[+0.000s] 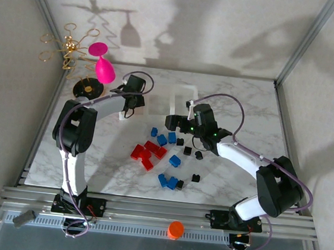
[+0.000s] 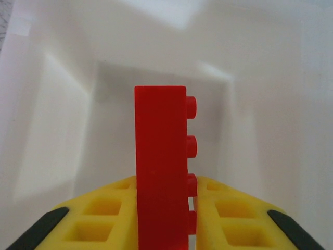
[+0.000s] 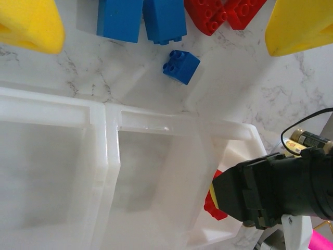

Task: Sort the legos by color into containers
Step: Place the lego in the container, then pick up the lego from the center of the table.

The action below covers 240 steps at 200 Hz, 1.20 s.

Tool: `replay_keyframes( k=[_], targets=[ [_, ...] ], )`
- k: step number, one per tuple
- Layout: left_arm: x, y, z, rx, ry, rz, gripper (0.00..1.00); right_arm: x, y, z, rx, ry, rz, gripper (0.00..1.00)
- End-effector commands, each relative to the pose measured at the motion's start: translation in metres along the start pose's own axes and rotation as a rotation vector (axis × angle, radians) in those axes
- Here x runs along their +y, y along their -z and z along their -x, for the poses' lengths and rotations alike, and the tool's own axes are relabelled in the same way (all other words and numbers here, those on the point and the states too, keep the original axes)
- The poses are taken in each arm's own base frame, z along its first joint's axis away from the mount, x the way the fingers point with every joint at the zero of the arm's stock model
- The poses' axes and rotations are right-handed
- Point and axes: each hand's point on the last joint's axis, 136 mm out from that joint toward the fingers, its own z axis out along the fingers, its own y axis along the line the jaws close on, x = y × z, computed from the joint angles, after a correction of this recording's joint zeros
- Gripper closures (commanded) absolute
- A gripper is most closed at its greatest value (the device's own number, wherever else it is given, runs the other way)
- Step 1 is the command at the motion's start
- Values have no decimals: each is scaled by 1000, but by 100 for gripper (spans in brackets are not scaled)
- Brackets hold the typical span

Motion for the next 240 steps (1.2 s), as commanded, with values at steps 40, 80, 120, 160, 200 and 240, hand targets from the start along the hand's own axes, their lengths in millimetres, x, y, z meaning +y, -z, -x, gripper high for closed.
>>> replay_keyframes(
  k=[40, 80, 120, 160, 200, 240],
  targets=[
    [-5, 32, 31, -71, -11, -8, 61, 13, 11, 21, -51, 47, 5, 1],
    [-9, 56, 31, -71, 8, -59, 58, 14, 20, 17, -33, 55, 10, 1],
    [-2, 93, 2, -57, 20, -110, 55, 15, 30, -6, 24, 42, 43, 1],
    [13, 126, -52, -3, -13, -107, 52, 21, 36, -37, 98, 56, 62, 1],
    [26, 144, -118, 104, -39, -104, 50, 36, 34, -73, 180, 97, 69, 1],
    [29, 155, -173, 227, -86, -116, 46, 44, 28, -102, 243, 85, 89, 1]
  ],
)
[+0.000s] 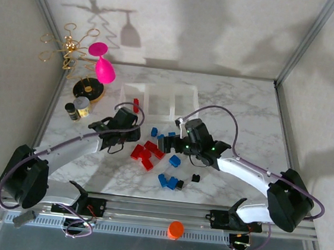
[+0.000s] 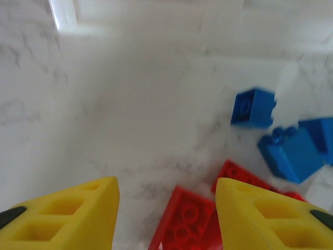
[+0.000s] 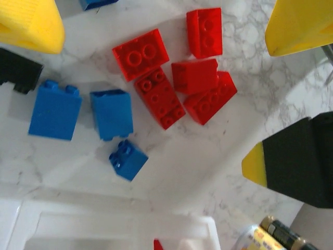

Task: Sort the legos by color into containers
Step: Pick up the lego from the center of the table.

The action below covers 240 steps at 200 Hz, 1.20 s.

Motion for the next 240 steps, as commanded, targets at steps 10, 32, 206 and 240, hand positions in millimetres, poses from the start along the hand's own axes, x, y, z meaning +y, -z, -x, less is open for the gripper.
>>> replay_keyframes(
  k=[10, 32, 206, 240],
  targets=[
    [7, 6, -44, 106, -31, 50, 46, -1, -8, -23, 51, -16, -20, 1],
    [12, 6, -63, 144, -36, 54, 45, -5, -10, -28, 53, -33, -37, 1],
    [5, -26, -86, 174, -184, 113, 38, -6, -10, -27, 36, -50, -48, 1],
    [0, -40, -71, 146, -187, 110, 39, -8, -9, -25, 27, -47, -59, 1]
  ],
)
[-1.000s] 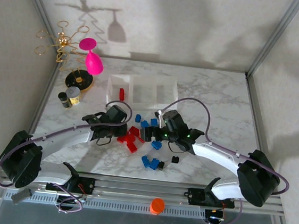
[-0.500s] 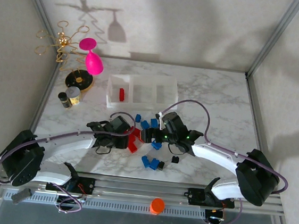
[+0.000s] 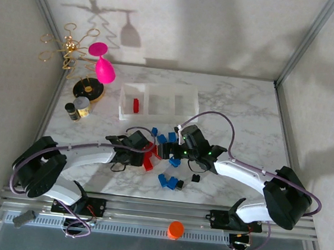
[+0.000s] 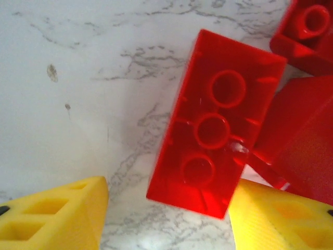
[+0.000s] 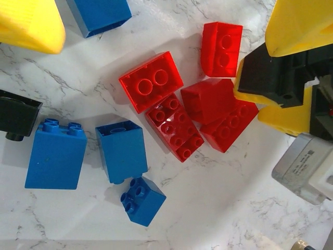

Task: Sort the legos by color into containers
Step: Pick up the lego from the center of the table.

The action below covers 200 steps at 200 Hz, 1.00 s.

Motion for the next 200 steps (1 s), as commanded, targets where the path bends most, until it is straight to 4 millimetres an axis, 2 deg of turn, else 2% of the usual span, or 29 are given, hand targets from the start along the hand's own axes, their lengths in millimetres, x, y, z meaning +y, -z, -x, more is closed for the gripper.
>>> replay_keyframes(
  k=[1, 34, 67, 111, 145, 178, 200],
  targets=[
    [-6, -1, 30, -79, -3, 2, 39, 1, 1, 2, -20, 0, -8, 1],
    [-11, -10, 45, -87, -15, -3, 45, -1, 0, 3, -22, 1, -19, 1],
    [-10, -14, 43, -72, -13, 2, 56, -2, 0, 4, -22, 7, -30, 1],
    [1, -6, 42, -89, 14, 32, 65, 1, -1, 7, -28, 12, -23, 1],
    [6, 10, 48, -130, 46, 33, 67, 8, 2, 15, -46, 13, 5, 1],
    [7, 37, 75, -220, 100, 2, 68, 17, 8, 29, -85, 3, 27, 1],
    [19, 54, 111, -297, 156, 29, 68, 18, 11, 42, -130, -1, 16, 1]
  ],
)
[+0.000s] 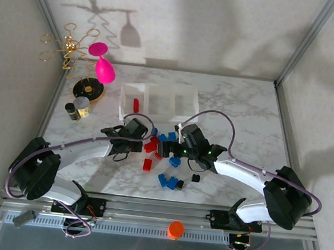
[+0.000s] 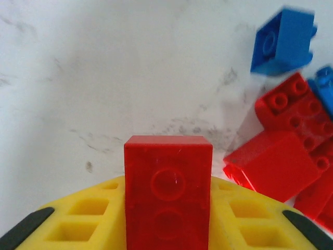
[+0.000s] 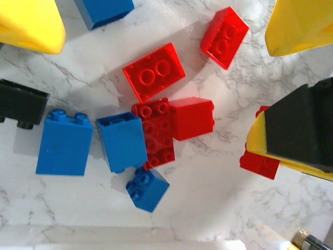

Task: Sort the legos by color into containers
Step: Pick up the lego from the center of the table, then place the lego in the container.

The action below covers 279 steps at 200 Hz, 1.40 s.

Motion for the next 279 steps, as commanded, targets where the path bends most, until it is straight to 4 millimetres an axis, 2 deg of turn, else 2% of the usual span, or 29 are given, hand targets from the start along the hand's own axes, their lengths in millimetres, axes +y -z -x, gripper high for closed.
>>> replay_keyframes(
  k=[1, 37, 50, 64, 79, 106, 137, 153, 174, 198, 233, 257, 279],
  targets=[
    [12, 16, 48, -110, 69, 52, 68, 17, 9, 31, -97, 2, 28, 1],
    [17, 21, 123, -246, 184, 51, 69, 19, 7, 52, -137, 1, 0, 1],
    [19, 16, 144, -275, 199, 70, 69, 19, 8, 59, -160, 7, -1, 1],
    [17, 3, 160, -275, 200, 74, 69, 18, 7, 65, -175, 7, -12, 1],
    [15, -13, 174, -274, 192, 92, 69, 14, 6, 70, -185, 0, -19, 1],
    [25, -44, 196, -273, 191, 168, 69, 6, 4, 75, -195, -19, -30, 1],
    [37, -79, 211, -254, 188, 227, 68, 0, 2, 74, -191, -23, -34, 1],
    [38, -90, 215, -247, 167, 248, 65, -4, 2, 74, -188, -28, -46, 1],
    [39, -101, 216, -225, 160, 251, 55, -8, 4, 75, -192, -30, -51, 1],
    [36, -96, 220, -229, 158, 236, 52, -11, 6, 79, -204, -32, -51, 1],
    [31, -70, 228, -251, 173, 189, 50, -10, 10, 83, -211, -18, -48, 1],
    [22, -49, 226, -263, 188, 118, 50, -12, 10, 82, -201, -10, -52, 1],
    [18, -33, 215, -265, 189, 75, 50, -11, 11, 79, -186, 4, -48, 1]
  ],
)
